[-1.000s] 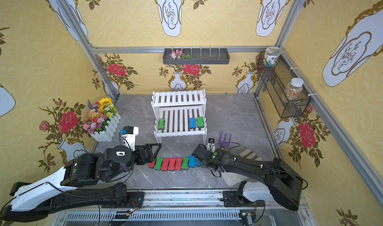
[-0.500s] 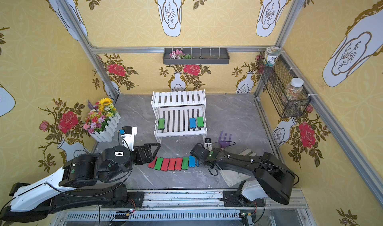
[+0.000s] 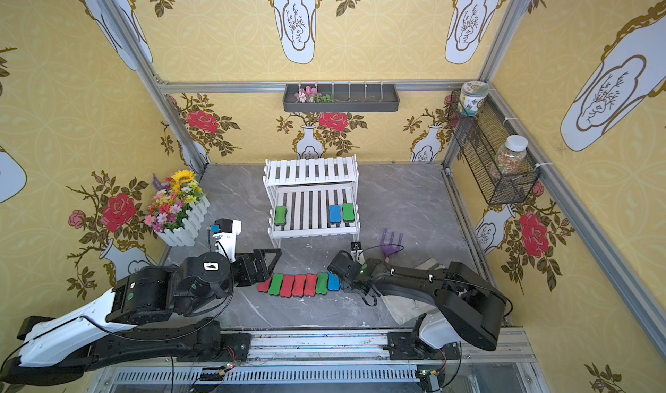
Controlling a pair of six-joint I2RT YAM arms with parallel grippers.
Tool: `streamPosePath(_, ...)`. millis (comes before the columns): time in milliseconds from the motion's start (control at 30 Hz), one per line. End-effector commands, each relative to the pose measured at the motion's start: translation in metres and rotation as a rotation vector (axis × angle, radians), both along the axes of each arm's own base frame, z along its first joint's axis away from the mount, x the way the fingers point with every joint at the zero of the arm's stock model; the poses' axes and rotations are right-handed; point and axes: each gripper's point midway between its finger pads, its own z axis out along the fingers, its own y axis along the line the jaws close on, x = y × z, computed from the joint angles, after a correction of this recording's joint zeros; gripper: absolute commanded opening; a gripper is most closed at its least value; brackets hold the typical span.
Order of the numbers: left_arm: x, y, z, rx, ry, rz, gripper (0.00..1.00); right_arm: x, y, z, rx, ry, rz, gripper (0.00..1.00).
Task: Remove the whiteboard erasers from the shelf
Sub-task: Place the whiteboard eraser at the center of the board, then adjust the whiteboard eraser at the center of the board.
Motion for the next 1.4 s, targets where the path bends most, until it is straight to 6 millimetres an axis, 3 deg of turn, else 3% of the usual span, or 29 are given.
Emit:
streamPosePath(0, 0.0, 0.0, 0.003, -0.006, -0.006, -0.004, 1.0, 0.003, 0.008, 0.0, 0.017, -0.005, 0.018, 0.37)
streamPosePath(333, 0.0, 0.001, 0.004, -0.006, -0.005, -0.001, 0.99, 0.003, 0.019, 0.002, 0.026, -0.002, 0.038, 0.4)
streamPosePath(433, 0.0, -0.001, 0.002, -0.001, -0.003, -0.006, 1.0, 0.004, 0.02, 0.01, 0.036, -0.02, 0.035, 0.46)
streamPosePath(733, -0.001, -0.008, 0.0, 0.009, -0.001, -0.029, 1.0, 0.004, 0.025, 0.03, 0.059, -0.051, 0.036, 0.48)
streamPosePath(1100, -0.001, -0.009, 0.003, -0.005, -0.006, -0.034, 0.99, 0.009, -0.023, 0.03, -0.037, -0.043, -0.114, 0.42)
streamPosePath(1367, -0.001, -0.008, 0.005, -0.007, -0.01, -0.031, 0.99, 0.008, -0.018, 0.009, -0.056, 0.027, -0.089, 0.41)
